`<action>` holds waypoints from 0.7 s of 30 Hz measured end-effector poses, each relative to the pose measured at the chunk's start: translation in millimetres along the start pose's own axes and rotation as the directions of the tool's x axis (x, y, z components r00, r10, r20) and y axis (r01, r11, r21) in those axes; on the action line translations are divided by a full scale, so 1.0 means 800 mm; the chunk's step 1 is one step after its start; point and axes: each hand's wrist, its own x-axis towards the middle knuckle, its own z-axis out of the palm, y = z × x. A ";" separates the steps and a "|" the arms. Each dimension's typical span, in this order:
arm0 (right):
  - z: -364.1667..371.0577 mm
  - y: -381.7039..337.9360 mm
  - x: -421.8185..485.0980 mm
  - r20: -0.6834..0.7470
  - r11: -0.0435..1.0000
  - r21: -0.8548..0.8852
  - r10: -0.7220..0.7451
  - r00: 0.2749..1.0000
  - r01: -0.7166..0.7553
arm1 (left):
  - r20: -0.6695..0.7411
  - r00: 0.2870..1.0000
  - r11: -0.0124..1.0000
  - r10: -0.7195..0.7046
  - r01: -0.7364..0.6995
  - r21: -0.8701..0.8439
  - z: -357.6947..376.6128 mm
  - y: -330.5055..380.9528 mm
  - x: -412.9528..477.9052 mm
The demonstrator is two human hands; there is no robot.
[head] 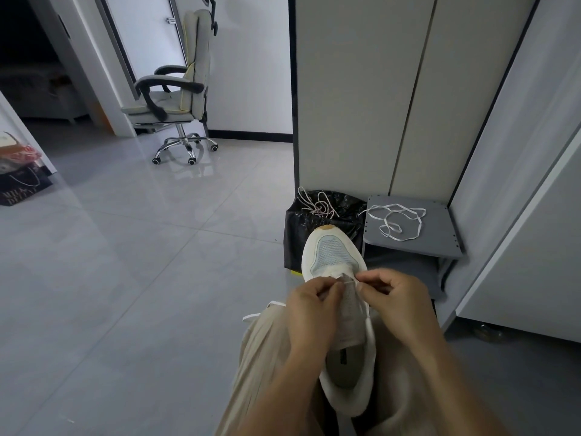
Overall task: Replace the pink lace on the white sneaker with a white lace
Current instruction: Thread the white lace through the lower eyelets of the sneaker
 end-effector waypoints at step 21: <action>0.014 0.004 -0.008 -0.130 0.981 -0.155 -0.139 0.982 0.119 | -0.003 0.999 0.998 0.050 -0.050 -0.032 0.008 -0.019 -0.009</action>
